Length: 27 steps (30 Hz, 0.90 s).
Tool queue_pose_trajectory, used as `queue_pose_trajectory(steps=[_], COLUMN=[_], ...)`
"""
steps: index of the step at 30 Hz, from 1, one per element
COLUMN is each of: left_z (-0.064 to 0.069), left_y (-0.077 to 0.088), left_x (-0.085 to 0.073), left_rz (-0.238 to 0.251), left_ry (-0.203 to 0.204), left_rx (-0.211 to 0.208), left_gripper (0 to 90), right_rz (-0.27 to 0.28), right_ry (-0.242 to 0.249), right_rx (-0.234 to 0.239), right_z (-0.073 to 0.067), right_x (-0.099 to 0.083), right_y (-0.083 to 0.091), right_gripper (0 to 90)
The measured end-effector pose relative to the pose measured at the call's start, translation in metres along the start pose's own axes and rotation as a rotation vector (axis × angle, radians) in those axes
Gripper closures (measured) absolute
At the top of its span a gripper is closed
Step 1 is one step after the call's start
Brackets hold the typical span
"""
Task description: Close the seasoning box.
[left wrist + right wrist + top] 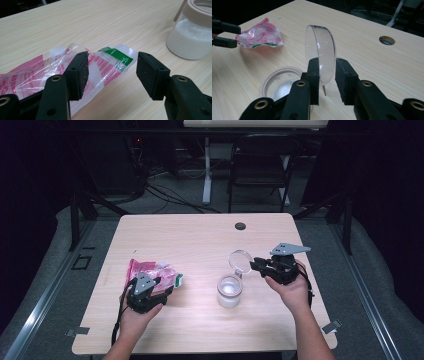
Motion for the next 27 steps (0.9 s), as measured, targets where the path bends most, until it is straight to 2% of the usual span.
queue_pose_trajectory(steps=[5,17,22,27], left_z=[-0.0015,-0.0034,-0.0029,-0.0038], left_y=[0.0016,0.0026,0.0025,0.0032], left_x=[-0.0015,-0.0030,-0.0030,-0.0029], left_rz=[-0.003,-0.007,-0.011,-0.008], left_ry=[0.001,-0.001,-0.018,-0.010], left_rx=[0.007,0.017,0.029,0.028], left_gripper=[43.5,43.7,43.8,43.9], right_rz=[-0.010,-0.013,-0.011,-0.012], right_ry=[-0.005,-0.008,-0.007,-0.005], right_rx=[0.000,0.006,0.006,0.004], right_z=[0.0007,0.0013,0.0013,0.0010], right_x=[-0.0021,-0.0028,-0.0028,-0.0028], right_y=[-0.0061,-0.0086,-0.0087,-0.0086], right_gripper=[72.7,72.3,72.3,72.3])
Point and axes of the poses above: each handheld gripper's, and its own axes: y roughly backward along the jaws, x roughly out of its top, z roughly to its right, the point moved 9 cm from there along -y, roughly forward along the jaws, and after that the axes turned 10 degrees about -y, right-handed, at the moved point
